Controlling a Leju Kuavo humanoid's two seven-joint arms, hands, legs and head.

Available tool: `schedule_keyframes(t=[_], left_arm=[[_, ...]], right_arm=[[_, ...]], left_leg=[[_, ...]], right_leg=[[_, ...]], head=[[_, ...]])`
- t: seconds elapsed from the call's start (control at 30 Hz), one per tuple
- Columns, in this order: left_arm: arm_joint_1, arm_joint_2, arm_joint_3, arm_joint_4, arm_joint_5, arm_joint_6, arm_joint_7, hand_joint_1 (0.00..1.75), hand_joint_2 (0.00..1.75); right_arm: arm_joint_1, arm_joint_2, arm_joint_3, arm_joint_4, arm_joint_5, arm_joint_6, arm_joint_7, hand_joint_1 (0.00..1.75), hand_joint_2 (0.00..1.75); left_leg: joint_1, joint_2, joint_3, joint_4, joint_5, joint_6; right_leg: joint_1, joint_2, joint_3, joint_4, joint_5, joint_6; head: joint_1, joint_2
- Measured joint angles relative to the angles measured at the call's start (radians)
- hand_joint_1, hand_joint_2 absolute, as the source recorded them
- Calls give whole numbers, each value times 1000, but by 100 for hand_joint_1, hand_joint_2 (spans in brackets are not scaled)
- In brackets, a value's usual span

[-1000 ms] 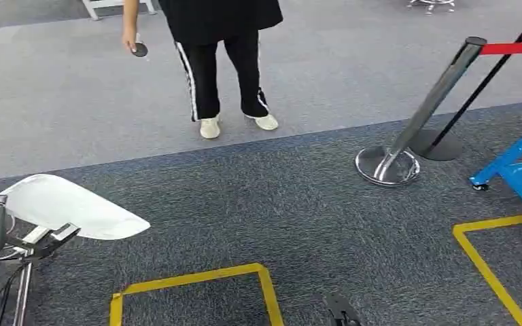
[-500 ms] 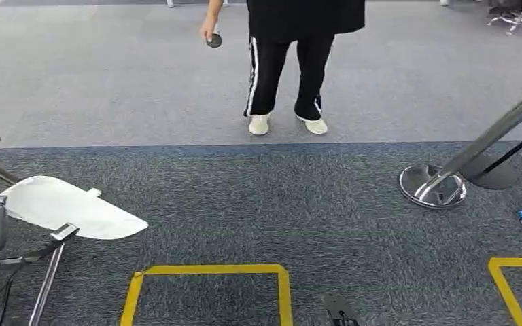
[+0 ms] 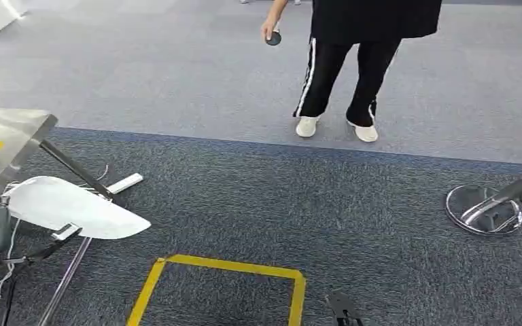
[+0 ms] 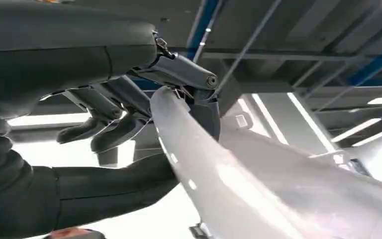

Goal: Take the parts from the cabinet and place them on the table.

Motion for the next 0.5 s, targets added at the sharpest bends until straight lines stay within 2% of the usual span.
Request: schedule_keyframes(t=[0.03, 0.07, 0.1, 0.13, 0.17, 0.2, 0.23, 0.27, 0.3, 0.37, 0.4, 0.43, 0.47, 0.5], left_arm=[[-1, -3, 0, 0, 0, 0, 0, 175, 175], [2, -6, -1, 1, 0, 0, 0, 175, 175], [4, -8, -2, 2, 0, 0, 0, 175, 175], [6, -9, -2, 3, 0, 0, 0, 175, 175], [6, -9, -2, 3, 0, 0, 0, 175, 175], [6, -9, -2, 4, 0, 0, -1, 175, 175], [5, -8, 0, 4, 0, 0, -1, 175, 175], [2, -9, 0, 4, 0, 0, -1, 175, 175], [-4, -10, 0, 4, 0, 1, -2, 175, 175], [-7, -11, 0, 5, 0, 2, -2, 175, 175], [-5, -10, 0, 7, 0, 2, -2, 175, 175], [-4, -10, 0, 8, 0, 3, -2, 175, 175], [-6, -12, 1, 9, 0, 5, -3, 175, 175], [-11, -12, 1, 11, 0, 6, -3, 175, 175]], right_arm=[[2, 0, 0, 0, 0, 0, 0, 0, 0], [3, 0, 0, 0, -1, -1, 0, 0, 0], [4, -1, 0, 0, -1, -1, 0, 0, 0], [4, -1, 0, 0, -1, -1, 0, 0, 0], [4, -1, 0, 0, 0, -1, 0, 0, 0], [3, -1, 0, 0, 0, -1, 0, 0, 0], [2, -1, 0, 0, 0, -1, 1, 0, 0], [1, -1, 0, 0, 0, -1, 1, 0, 0], [0, -1, 0, 0, 0, -1, 2, 0, 0], [0, -1, 0, 0, 3, 1, 5, 0, 0], [0, -1, 0, 0, 5, 1, 6, 0, 0], [-1, -1, 2, 0, 6, 2, 8, 0, 0], [-2, -1, 3, 0, 10, 2, 8, 0, 0], [-3, -1, 4, 0, 11, 2, 10, 0, 0]], left_leg=[[1, 16, -42, 89, -40, 0], [1, 21, -83, 174, -72, 1], [1, 21, -104, 216, -80, 3], [0, 21, -100, 210, -67, 6], [-2, 21, -74, 162, -34, 11], [-7, 28, -26, 75, 11, 18], [-14, 49, 25, -11, 47, 24], [-29, 113, 63, -77, 47, 32], [-43, 128, 70, -100, 40, 37], [-42, 102, 65, -97, 39, 41], [-44, 89, 64, -98, 38, 45], [-39, 74, 70, -106, 42, 50], [-32, 62, 73, -110, 45, 53], [-29, 51, 73, -110, 45, 55]], right_leg=[[4, -15, 0, 0, -1, -3], [7, -31, 0, 0, -3, -5], [10, -45, 0, 0, -4, -7], [12, -58, 0, 0, -5, -8], [13, -72, 1, 0, -6, -10], [14, -86, 4, 0, -8, -11], [14, -97, 9, 0, -11, -11], [14, -108, 12, -2, -15, -8], [23, -119, 10, 3, -20, -2], [24, -144, 16, -2, -22, 3], [23, -159, 22, -7, -25, 8], [24, -169, 28, -7, -31, 14], [22, -113, 12, 20, -50, 21], [20, -72, -13, 77, -80, 23]], head=[[0, 0], [0, 0], [0, 0], [0, 0], [0, 0], [1, 0], [0, 0], [0, 0], [-2, 0], [3, 0], [3, 0], [3, 0], [5, 0], [5, 0]])
